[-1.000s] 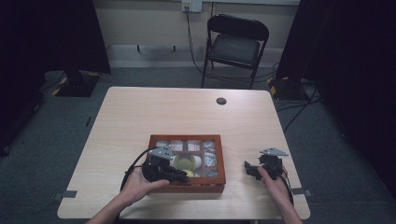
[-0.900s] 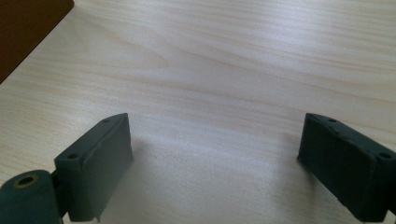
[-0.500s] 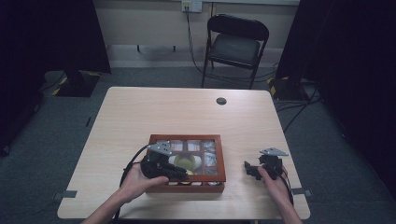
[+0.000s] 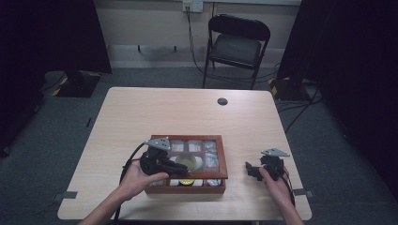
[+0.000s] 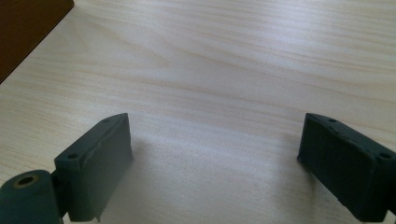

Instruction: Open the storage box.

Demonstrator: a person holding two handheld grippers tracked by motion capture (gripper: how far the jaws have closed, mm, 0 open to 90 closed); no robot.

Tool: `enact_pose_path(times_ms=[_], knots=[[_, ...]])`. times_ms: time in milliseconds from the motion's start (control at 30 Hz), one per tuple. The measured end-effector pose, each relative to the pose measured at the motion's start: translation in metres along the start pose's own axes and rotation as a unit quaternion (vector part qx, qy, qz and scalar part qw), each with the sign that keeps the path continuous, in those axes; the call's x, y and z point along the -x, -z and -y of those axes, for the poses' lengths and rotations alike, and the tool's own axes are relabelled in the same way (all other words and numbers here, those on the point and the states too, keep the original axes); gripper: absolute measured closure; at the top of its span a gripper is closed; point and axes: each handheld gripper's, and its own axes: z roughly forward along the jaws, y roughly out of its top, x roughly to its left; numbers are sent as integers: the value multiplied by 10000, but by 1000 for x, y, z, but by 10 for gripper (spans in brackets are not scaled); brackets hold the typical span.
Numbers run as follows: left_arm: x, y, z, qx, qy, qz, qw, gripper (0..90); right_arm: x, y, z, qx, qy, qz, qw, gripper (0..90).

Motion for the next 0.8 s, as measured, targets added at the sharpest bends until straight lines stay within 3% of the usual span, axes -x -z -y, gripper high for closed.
enact_pose_path(times_ms=[67, 200, 667, 800], knots=[[0, 0, -3, -95, -109, -8, 9999, 812, 0, 0, 0, 0, 1, 0, 10000, 88], [1, 3, -8, -75, -74, -30, 9999, 813, 0, 0, 0, 1, 4, 0, 10000, 88], [-4, 11, -22, -84, 230, 49, 9997, 812, 0, 0, 0, 0, 3, 0, 10000, 88], [-5, 12, -24, -23, 230, 102, 9997, 812, 0, 0, 0, 0, 4, 0, 10000, 88]])
